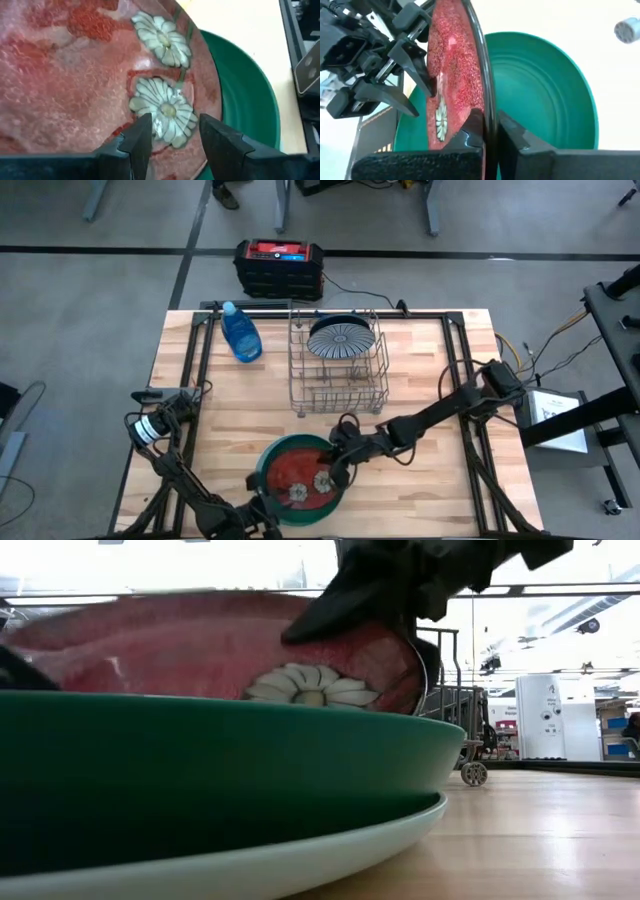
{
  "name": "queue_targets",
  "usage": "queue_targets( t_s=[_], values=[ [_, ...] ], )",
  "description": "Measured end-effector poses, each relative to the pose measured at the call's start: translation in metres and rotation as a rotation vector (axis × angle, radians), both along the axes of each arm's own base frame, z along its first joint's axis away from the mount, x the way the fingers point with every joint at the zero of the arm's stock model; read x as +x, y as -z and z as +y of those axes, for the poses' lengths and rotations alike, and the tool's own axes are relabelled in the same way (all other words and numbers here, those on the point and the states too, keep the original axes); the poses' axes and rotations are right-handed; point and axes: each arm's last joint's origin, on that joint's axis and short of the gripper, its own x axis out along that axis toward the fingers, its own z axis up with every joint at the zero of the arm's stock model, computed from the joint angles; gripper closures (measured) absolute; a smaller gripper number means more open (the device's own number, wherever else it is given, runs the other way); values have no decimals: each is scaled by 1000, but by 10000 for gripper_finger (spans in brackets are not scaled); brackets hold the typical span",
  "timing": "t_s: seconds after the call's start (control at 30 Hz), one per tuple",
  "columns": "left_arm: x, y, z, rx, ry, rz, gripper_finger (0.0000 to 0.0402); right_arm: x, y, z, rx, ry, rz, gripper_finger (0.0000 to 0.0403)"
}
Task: Sort dishes
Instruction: Put the red flowered plate into the gray dishwasher rack
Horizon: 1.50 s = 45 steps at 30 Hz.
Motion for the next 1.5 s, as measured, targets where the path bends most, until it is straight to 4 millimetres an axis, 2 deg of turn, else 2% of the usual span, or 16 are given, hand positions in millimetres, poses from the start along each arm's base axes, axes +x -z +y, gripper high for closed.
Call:
queue_targets(
  t_s=[0.3,0.5,0.7,0.9,1.03,1.27,1.37,1.5],
  values=[
    [4,-22,-9,68,5,-5,247,-7,-19,-5,-99,35,-39,397],
    [2,-49,-21,103,28,9,247,-14,-33,-7,-143,53,-55,397],
    [-8,-85,-31,206,51,2,247,-29,-64,-9,-159,24,-116,398],
    [-21,-116,-33,360,69,-24,247,-60,-115,-23,-240,30,-201,398],
    [-24,-129,-26,449,69,-7,247,-84,-149,-40,-450,119,-280,398],
    [-32,-130,-10,560,46,59,247,-123,-194,-74,-818,301,-313,398],
    [-33,-125,-5,570,39,66,247,-129,-197,-89,-980,311,-251,398],
    [-34,-118,-1,565,23,71,247,-125,-189,-107,-1160,234,-157,399]
  ],
)
